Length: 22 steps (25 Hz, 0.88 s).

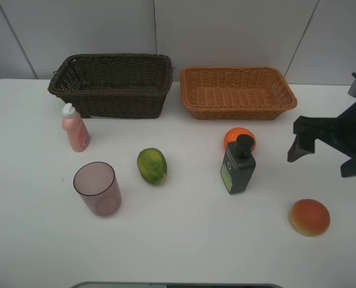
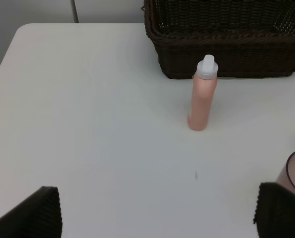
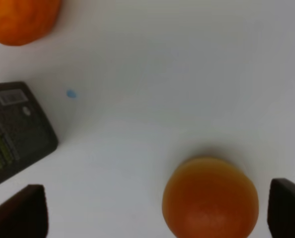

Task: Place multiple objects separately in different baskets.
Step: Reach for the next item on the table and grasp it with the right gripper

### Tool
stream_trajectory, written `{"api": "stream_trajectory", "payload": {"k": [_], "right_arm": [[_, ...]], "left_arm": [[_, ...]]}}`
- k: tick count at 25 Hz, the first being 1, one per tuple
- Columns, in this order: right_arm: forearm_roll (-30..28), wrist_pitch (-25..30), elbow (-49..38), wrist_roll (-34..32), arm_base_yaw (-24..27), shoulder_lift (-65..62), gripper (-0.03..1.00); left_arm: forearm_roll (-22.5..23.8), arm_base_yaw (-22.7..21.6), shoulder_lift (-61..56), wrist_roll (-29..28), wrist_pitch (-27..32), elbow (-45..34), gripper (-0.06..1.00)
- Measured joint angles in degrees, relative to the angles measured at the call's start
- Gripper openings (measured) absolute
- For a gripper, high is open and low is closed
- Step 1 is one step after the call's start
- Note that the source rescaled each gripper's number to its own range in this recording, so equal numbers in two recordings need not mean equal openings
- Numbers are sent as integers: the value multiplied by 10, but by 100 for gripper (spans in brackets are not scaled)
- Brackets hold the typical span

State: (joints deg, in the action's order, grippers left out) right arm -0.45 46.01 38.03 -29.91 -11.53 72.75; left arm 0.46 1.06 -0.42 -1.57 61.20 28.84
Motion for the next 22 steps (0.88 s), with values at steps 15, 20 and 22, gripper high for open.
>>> {"api": "stream_trajectory", "payload": {"k": [15,20,22], "right_arm": [[-49,-45,-69,-146,0,78,87],[-49,-85,-69,-180,-1,136,87],[-49,-100,-69,-194,-1,150,87]], "left_arm": [[0,0,0,0,0,0,100],[0,0,0,0,0,0,100],[0,0,0,0,0,0,100]]}}
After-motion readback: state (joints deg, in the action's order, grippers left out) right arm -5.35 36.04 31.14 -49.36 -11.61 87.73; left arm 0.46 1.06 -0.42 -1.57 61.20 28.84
